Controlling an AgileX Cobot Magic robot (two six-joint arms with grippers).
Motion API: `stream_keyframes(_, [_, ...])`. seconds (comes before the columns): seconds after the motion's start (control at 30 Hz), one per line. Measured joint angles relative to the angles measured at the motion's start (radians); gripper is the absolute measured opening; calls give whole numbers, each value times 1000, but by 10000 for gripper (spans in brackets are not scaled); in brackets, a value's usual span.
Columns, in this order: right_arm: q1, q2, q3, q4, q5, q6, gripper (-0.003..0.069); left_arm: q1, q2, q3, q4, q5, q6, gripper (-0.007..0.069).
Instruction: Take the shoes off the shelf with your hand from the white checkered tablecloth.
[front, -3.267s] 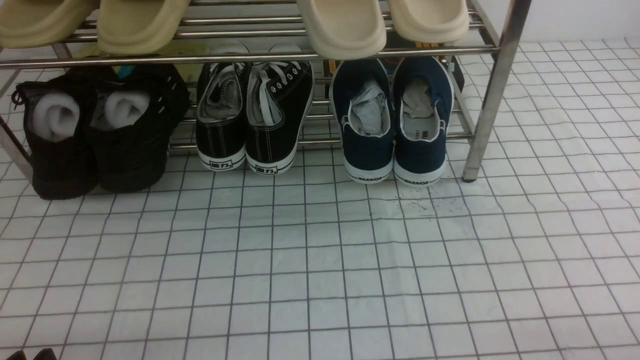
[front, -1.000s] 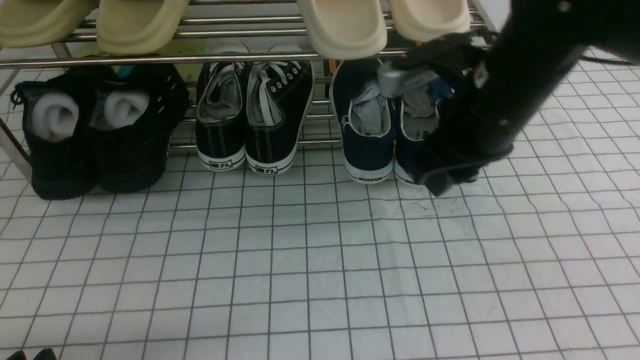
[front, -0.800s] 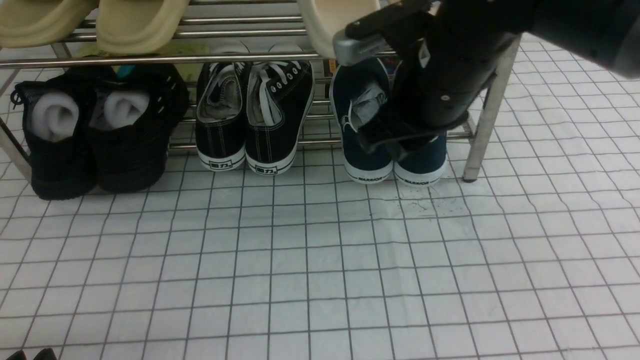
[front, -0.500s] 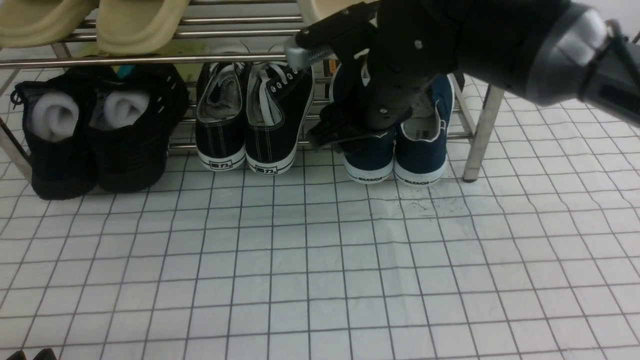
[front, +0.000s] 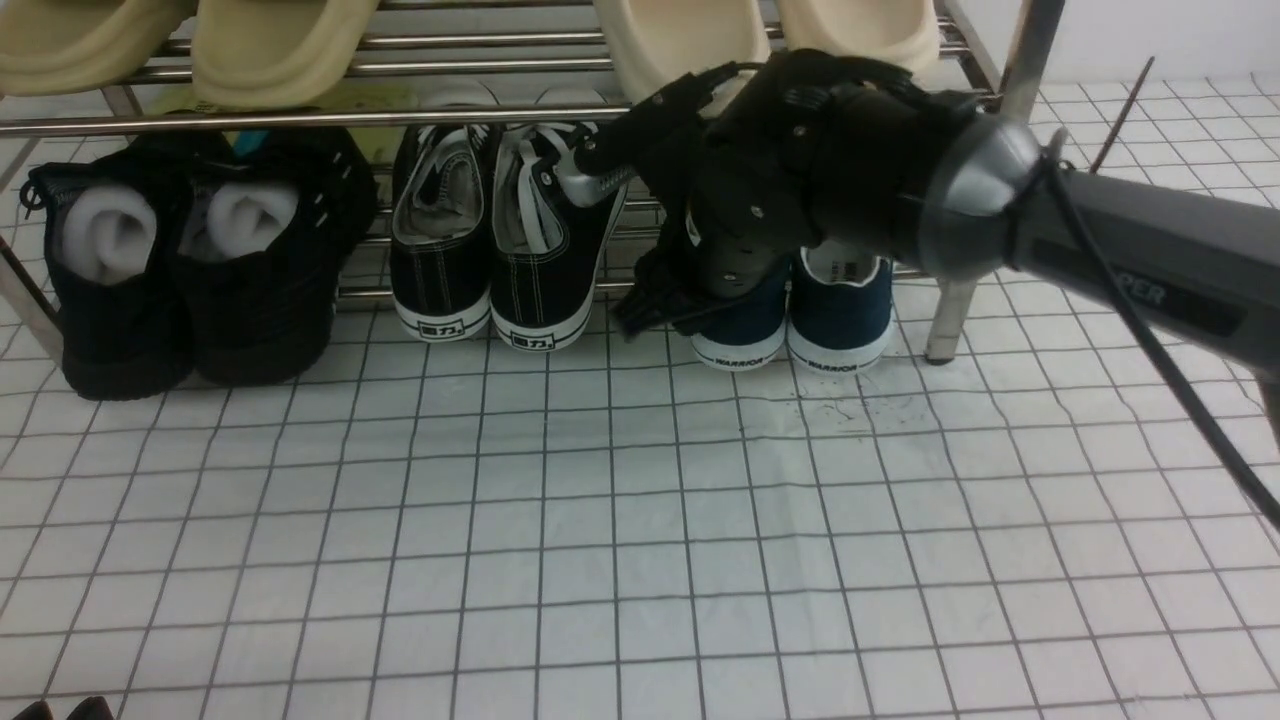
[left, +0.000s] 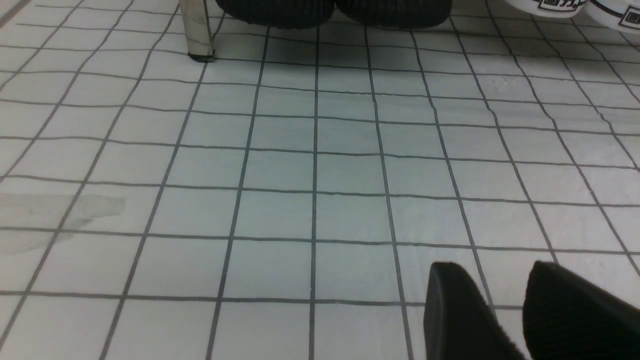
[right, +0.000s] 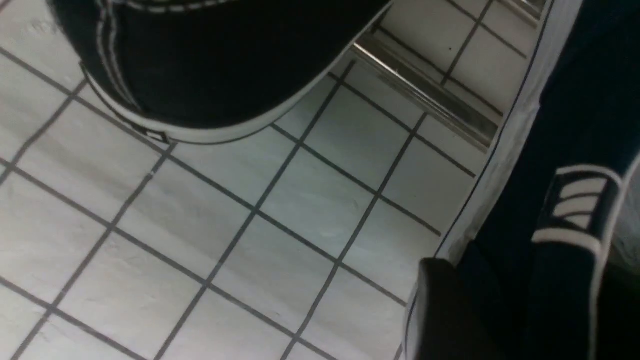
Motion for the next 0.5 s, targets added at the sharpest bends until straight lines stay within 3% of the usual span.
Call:
stream_keyframes(0.1, [-2,3,-1,2,0,0,103,0,0,0,0,0,0,240])
stream_keyframes(0.17, [1,0,-1,14,1,3,43,0,0,0,0,0,0,240])
stream_keyframes(0.5, [117,-214,9,75,275,3,41,0,0,0,0,0,0,240])
